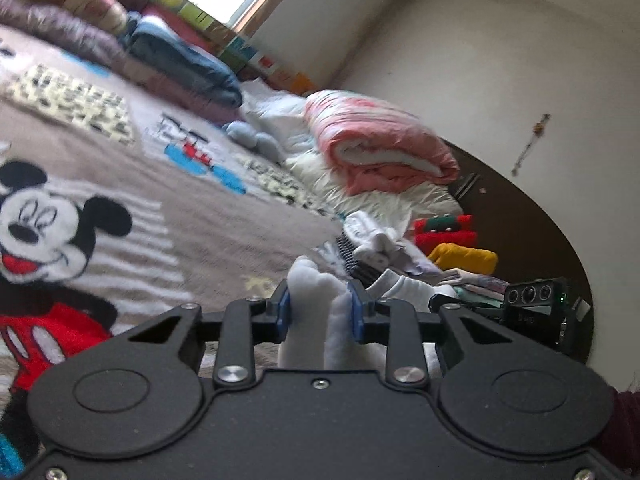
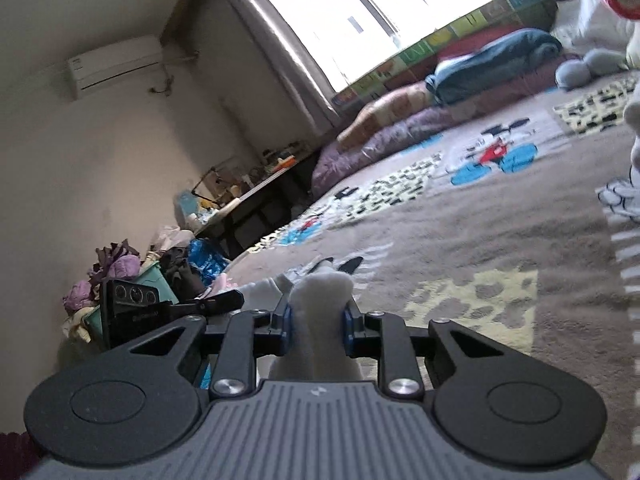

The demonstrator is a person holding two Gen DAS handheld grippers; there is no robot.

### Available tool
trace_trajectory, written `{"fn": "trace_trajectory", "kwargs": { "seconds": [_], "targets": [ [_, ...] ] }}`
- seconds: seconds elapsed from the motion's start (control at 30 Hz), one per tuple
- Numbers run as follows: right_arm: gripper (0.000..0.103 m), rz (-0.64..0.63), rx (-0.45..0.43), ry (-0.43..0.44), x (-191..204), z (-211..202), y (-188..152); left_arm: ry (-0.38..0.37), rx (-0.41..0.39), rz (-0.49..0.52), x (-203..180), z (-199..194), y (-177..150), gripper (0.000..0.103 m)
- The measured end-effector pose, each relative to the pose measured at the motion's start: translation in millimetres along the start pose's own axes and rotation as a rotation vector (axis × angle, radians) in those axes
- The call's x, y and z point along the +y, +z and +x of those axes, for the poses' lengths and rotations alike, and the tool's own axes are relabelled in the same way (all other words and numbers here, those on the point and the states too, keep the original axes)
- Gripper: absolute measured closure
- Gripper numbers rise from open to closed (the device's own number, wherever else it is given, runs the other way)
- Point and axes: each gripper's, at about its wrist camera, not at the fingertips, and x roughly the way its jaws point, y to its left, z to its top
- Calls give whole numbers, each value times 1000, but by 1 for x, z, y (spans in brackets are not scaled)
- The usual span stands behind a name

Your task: Fold clothes

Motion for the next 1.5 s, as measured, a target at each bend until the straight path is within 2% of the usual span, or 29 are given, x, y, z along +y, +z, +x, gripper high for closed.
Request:
{"fn": "trace_trajectory", "kwargs": {
  "seconds": [0.27, 0.5, 0.63, 0.93, 1.07, 1.13, 1.27, 1.37, 1.47, 1.5],
  "targets": [
    [78, -76, -13, 23, 41, -38, -11, -60, -31, 115, -42, -38, -8, 76],
    [78, -125, -2, 3, 73, -68, -35, -52, 12, 207, -81, -70, -33, 76],
    [74, -91, -16, -18, 82, -82, -57, -12, 23, 245, -100, -85, -55, 76],
    [71, -114, -41, -89, 111, -103, -102, 114, -24, 177, -126, -101, -101, 76],
    [67, -223, -3, -148, 130, -109, -117, 163, -22, 170, -139, -106, -119, 76],
    [65, -325, 38, -198, 141, -109, -129, 177, -13, 170, -145, -109, -126, 76],
    [52, -498, 121, -259, 159, -107, -152, 232, 42, 222, -158, -106, -144, 76],
    [47, -616, 191, -291, 172, -104, -167, 281, 109, 292, -164, -103, -159, 57],
    [43, -665, 227, -295, 182, -113, -179, 308, 157, 371, -172, -104, -171, 49],
    [42, -680, 238, -297, 185, -116, -182, 313, 167, 388, -175, -106, -173, 44]
  ]
}}
